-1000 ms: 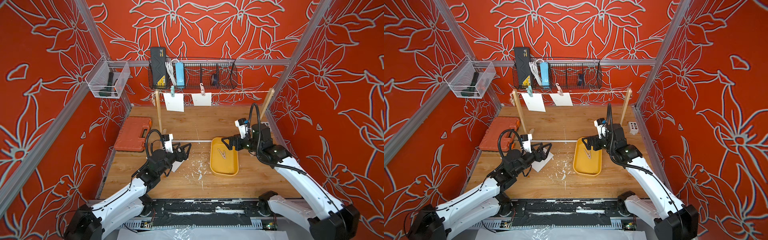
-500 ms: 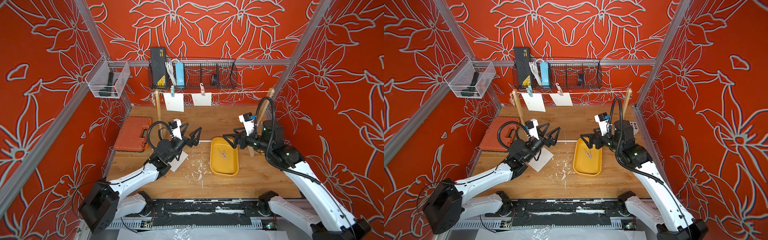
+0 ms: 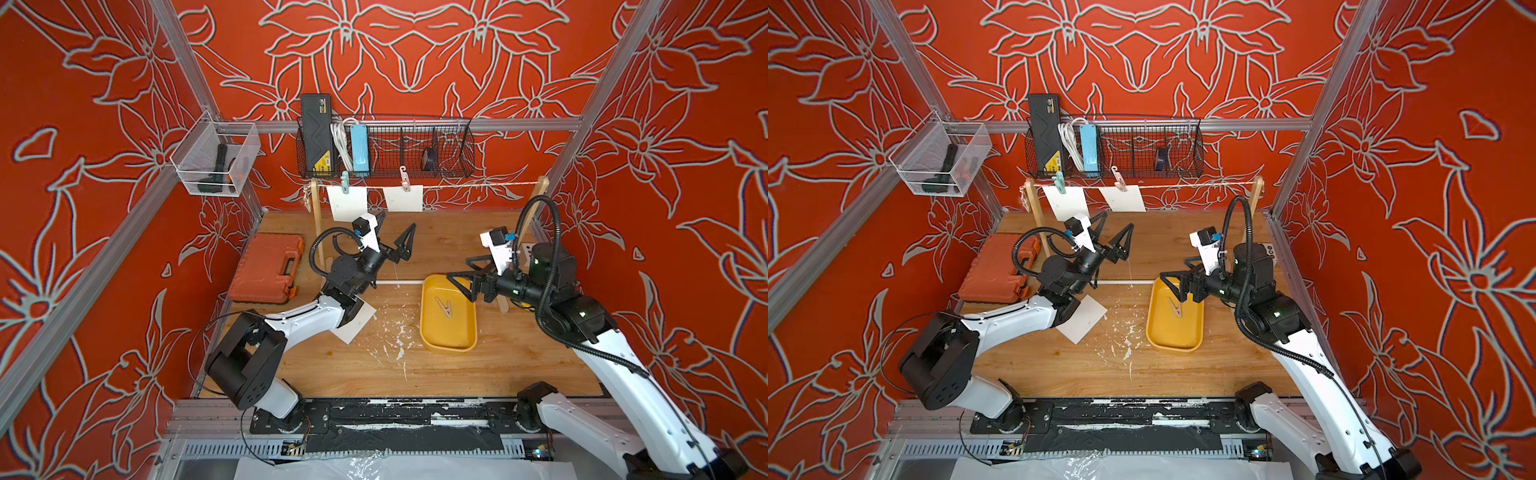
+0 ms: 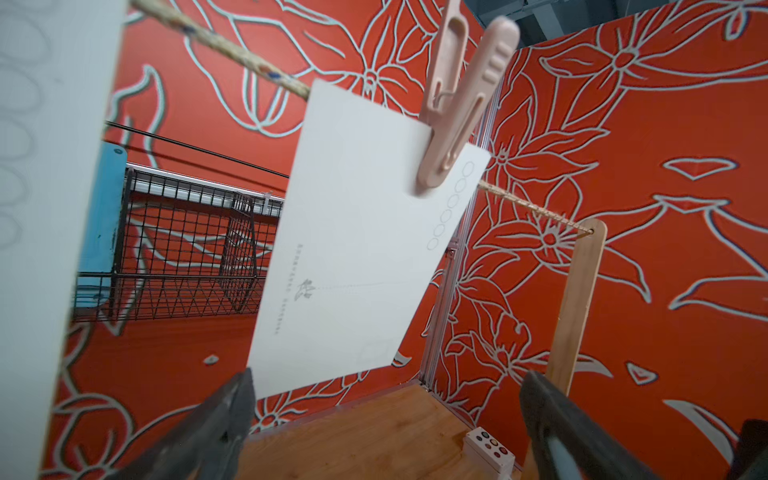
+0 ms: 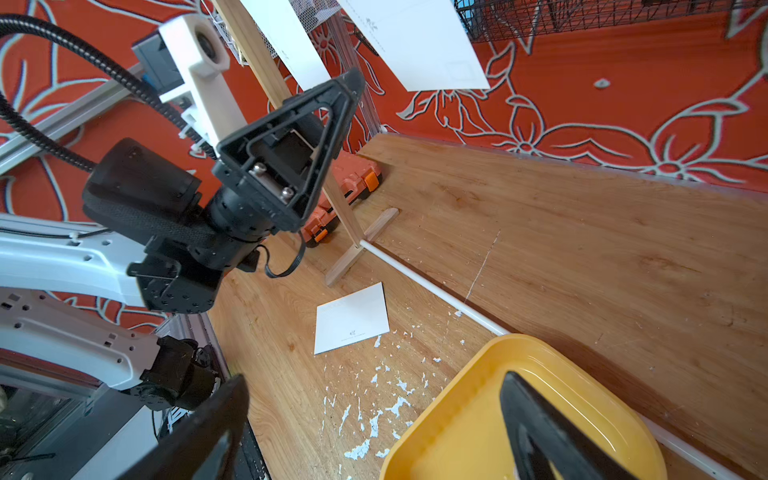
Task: Remove the postcards from the strings
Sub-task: Pinch the postcard on the clothesline.
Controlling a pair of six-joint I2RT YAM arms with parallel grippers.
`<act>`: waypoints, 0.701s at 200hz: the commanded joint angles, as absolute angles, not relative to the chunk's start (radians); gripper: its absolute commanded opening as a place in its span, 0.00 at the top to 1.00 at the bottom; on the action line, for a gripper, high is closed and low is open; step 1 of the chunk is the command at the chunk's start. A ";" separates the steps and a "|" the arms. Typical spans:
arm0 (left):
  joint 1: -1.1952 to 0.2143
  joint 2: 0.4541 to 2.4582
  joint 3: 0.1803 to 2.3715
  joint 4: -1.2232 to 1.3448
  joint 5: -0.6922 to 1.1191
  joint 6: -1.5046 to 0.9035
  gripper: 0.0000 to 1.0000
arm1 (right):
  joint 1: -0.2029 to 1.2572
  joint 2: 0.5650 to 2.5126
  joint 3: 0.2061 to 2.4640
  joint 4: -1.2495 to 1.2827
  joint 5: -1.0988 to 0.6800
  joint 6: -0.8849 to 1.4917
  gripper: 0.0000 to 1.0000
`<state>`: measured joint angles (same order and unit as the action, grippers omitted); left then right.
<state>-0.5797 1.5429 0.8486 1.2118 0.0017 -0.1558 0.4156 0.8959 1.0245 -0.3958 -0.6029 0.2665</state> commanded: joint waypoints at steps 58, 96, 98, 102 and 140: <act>-0.553 1.675 0.984 1.304 -0.072 -0.124 0.02 | 0.423 0.883 1.000 -0.347 -0.644 0.250 0.06; -0.539 1.712 1.022 1.293 -0.080 -0.123 0.02 | 0.423 0.886 1.000 -0.344 -0.643 0.245 0.06; -0.539 1.713 1.022 1.296 -0.078 -0.124 0.02 | 0.423 0.886 0.999 -0.344 -0.643 0.245 0.06; -0.537 1.716 1.024 1.300 -0.072 -0.126 0.02 | 0.423 0.884 0.999 -0.344 -0.644 0.244 0.06; -0.517 1.735 1.046 1.302 -0.002 -0.155 0.04 | 0.423 0.889 0.993 -0.342 -0.636 0.244 0.07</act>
<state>-0.5327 1.7214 1.0183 1.2514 -0.0536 -0.1379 0.4156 0.8951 1.0103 -0.3660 -0.6285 0.2630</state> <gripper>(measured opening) 0.975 0.936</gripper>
